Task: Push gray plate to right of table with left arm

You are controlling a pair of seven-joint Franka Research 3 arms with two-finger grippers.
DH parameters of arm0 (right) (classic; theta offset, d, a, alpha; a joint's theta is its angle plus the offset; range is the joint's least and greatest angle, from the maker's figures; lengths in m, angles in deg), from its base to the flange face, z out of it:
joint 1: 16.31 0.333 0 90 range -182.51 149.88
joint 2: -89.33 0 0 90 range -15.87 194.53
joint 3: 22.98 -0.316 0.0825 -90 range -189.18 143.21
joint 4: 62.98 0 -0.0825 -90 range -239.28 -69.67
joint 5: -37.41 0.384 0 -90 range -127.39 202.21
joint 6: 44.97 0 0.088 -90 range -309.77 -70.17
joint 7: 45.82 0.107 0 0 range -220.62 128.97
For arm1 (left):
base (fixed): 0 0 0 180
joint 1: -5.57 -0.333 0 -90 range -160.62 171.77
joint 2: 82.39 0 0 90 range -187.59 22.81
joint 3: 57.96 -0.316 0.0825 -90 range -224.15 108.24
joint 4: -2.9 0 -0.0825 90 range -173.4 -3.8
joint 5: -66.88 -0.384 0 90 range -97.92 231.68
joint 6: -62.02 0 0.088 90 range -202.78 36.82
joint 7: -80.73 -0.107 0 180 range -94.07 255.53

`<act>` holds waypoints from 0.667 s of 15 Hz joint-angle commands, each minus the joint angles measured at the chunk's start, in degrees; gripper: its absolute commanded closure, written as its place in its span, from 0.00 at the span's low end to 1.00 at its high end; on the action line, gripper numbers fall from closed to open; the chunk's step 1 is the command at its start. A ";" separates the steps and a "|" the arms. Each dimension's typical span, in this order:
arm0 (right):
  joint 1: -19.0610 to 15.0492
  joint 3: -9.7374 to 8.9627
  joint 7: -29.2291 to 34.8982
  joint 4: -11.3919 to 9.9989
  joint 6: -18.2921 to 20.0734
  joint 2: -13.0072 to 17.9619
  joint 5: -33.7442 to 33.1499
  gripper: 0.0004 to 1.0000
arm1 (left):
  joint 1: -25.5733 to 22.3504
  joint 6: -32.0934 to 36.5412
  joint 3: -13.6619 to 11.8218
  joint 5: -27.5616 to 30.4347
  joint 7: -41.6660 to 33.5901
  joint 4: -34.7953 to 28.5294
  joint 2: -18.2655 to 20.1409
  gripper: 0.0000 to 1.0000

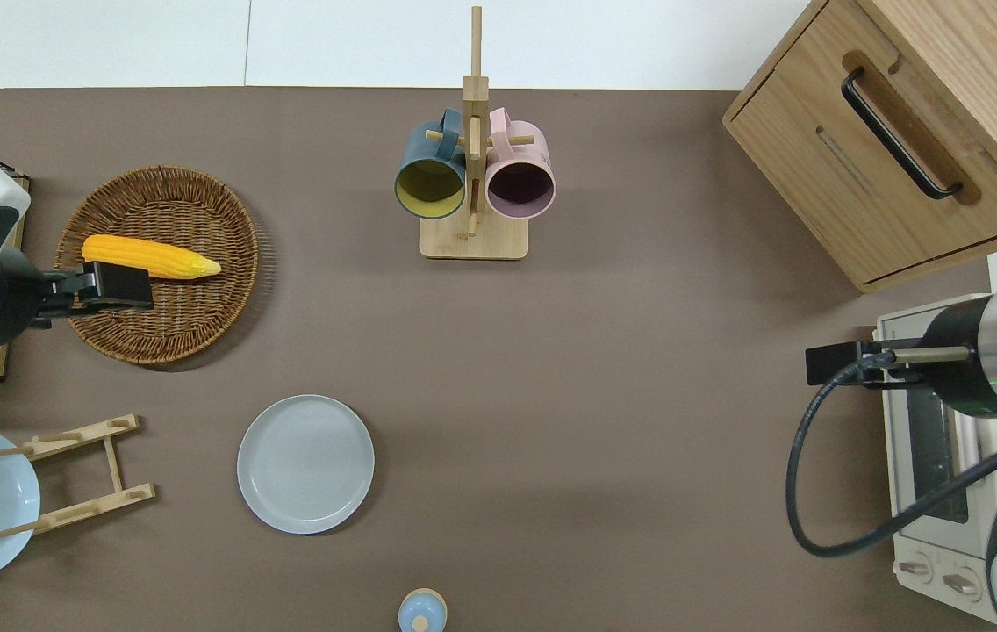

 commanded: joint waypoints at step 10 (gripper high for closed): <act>-1.69 -0.91 0.62 -1.56 -0.01 1.57 1.24 0.00 | -1.01 6.49 0.54 -0.91 0.50 0.55 0.67 0.01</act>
